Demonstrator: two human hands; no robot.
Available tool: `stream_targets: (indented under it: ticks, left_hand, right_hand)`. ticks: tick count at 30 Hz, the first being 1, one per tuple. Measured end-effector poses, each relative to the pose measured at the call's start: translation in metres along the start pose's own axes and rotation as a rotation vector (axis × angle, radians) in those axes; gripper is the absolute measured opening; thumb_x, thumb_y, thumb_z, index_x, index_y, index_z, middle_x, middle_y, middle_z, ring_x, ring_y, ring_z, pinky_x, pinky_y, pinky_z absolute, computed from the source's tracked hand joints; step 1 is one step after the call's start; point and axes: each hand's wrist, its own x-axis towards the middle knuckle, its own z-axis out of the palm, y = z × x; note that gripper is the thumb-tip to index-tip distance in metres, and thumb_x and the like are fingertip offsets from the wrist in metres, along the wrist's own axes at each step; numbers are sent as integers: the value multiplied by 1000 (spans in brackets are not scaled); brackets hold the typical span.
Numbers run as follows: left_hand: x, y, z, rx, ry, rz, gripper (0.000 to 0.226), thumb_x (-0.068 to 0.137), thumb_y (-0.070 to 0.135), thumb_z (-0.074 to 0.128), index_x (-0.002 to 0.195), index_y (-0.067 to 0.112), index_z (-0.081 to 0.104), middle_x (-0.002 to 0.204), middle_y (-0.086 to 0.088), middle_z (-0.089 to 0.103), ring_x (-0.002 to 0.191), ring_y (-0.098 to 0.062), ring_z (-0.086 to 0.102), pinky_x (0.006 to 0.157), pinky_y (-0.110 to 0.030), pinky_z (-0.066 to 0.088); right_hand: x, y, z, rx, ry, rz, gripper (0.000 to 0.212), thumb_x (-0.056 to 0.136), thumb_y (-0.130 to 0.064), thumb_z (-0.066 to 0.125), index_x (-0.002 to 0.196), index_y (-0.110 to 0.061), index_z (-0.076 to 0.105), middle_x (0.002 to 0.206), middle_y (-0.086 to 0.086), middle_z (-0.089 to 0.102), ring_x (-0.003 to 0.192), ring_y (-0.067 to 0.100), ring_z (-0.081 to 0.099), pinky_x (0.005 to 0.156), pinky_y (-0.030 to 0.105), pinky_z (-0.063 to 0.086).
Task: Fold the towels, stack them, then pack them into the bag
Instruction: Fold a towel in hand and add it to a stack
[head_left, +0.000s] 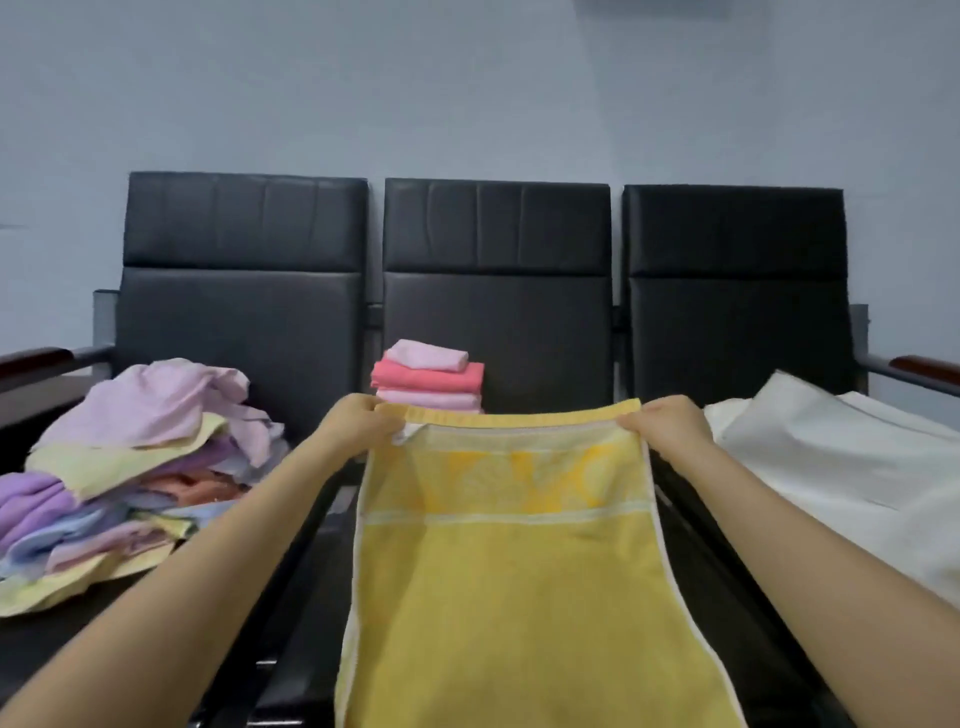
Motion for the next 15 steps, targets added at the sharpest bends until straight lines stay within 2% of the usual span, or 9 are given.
stream_targets:
  ticks: [1,2,4,6,9,13,15]
  left_hand:
    - [3,-17,15,5,18,-44,14,82,14,65,68,11,66,57,1,54,54,-15,46,51,-24,36]
    - [6,-33,28,-19,33,-89,20,82,15,64,62,12,63,51,2,51,50,-16,43,49,-25,34]
    - [12,-55,48,-123,26,-170,28,85,17,59,58,12,56,47,0,47,43,-15,38,44,-22,30]
    - [23,-67,59,-273,9,-245,27,89,18,59,63,11,55,54,-5,50,45,-15,39,44,-22,30]
    - [45,-76,65,-373,70,-254,21,92,20,62,74,8,62,61,-9,57,51,-15,47,48,-24,37]
    - [69,-89,73,-365,188,-226,18,90,21,66,81,5,67,65,-6,59,50,-10,51,41,-13,39]
    - [80,-99,76,-359,248,-233,19,91,20,65,84,3,69,64,-4,58,47,-7,51,39,-10,38]
  right_hand:
    - [3,14,13,96,-30,73,17,83,-16,71,90,-1,68,75,12,62,62,26,63,58,34,46]
    - [6,28,27,231,-66,167,18,87,-11,69,102,-1,65,84,8,62,63,24,65,62,32,52]
    - [11,47,51,521,-138,321,32,92,-3,63,122,4,56,108,8,54,74,29,69,80,38,58]
    - [20,60,72,655,-155,367,40,94,-1,60,132,2,50,124,8,46,77,30,68,90,45,55]
    - [41,70,94,694,-123,333,44,93,-4,62,134,0,49,136,7,47,75,26,70,94,41,54]
    - [65,70,120,654,-102,248,45,95,-11,61,134,7,48,136,11,54,79,22,72,100,41,50]
    - [73,68,136,616,-118,197,37,97,-15,58,130,0,55,117,8,65,81,18,72,96,37,53]
